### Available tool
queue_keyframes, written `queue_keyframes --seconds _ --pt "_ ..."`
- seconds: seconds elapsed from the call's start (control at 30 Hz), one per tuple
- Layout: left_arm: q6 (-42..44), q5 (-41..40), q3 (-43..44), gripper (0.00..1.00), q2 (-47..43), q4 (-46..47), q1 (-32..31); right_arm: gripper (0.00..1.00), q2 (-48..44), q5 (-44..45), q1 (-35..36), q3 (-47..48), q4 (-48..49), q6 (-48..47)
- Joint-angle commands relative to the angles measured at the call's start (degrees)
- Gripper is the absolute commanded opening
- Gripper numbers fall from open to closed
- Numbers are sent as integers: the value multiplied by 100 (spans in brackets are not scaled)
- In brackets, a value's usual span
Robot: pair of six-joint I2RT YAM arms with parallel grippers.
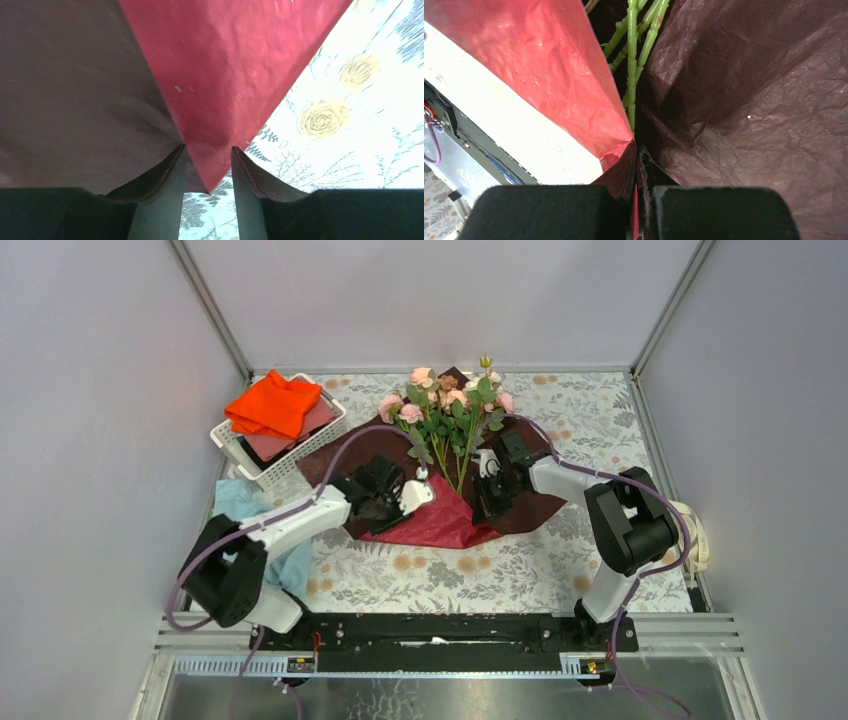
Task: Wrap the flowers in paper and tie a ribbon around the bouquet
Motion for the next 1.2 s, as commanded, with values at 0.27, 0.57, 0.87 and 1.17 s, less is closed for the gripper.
queue_keyframes --seconds 0.27,0.57,0.87,1.17 --pt "-965 838 919 35 697 1174 -494 6 47 -71 -44 257 -111 8" --pt "-1436 1097 969 33 1600 909 -190 22 -646 841 -317 101 -500 463" --pt "-1450 1313 603 33 1491 978 -157 22 -2177 2991 -18 -81 -1065 868" --pt "-1561 1420 567 33 1534 971 83 0 -1918 -4 755 -1760 1935 2664"
